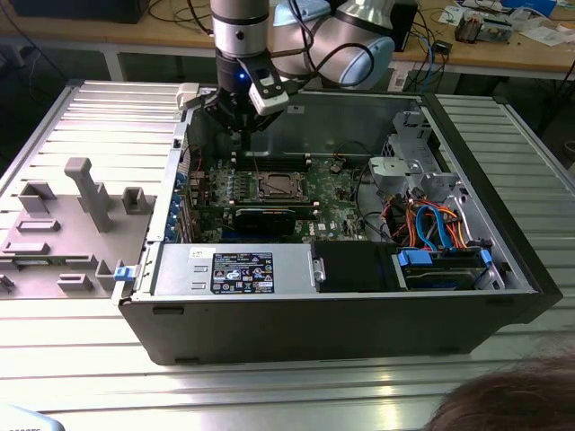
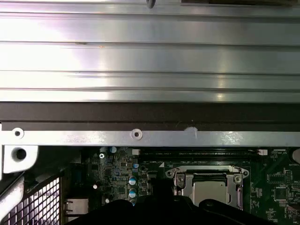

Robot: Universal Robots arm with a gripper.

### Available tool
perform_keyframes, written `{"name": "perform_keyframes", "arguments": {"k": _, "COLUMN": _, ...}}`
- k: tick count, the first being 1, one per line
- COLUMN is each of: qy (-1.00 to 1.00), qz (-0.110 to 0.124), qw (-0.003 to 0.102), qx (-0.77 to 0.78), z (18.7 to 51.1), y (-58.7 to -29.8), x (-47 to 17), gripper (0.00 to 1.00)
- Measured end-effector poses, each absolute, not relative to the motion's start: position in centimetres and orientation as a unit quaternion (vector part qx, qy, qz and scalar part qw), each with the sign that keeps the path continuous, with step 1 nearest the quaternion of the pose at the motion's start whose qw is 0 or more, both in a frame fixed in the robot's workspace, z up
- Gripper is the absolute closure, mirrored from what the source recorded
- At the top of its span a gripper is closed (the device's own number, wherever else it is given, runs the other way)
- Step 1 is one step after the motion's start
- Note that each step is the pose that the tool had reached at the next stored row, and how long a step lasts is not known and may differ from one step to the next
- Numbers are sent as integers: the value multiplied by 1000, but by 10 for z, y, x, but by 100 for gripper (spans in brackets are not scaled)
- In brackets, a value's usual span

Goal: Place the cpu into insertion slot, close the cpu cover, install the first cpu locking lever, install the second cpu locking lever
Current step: 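Install the first cpu locking lever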

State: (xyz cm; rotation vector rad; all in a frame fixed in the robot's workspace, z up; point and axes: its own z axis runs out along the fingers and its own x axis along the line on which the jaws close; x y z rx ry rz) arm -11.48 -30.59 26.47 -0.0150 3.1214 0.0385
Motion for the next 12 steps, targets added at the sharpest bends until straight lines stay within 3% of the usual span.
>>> {"name": "perform_keyframes", "arguments": {"k": 12, "qy": 1000, "qz": 12, "qw": 10, "qx": -5, "z": 265, "y": -306, "x": -100, "gripper": 89}}
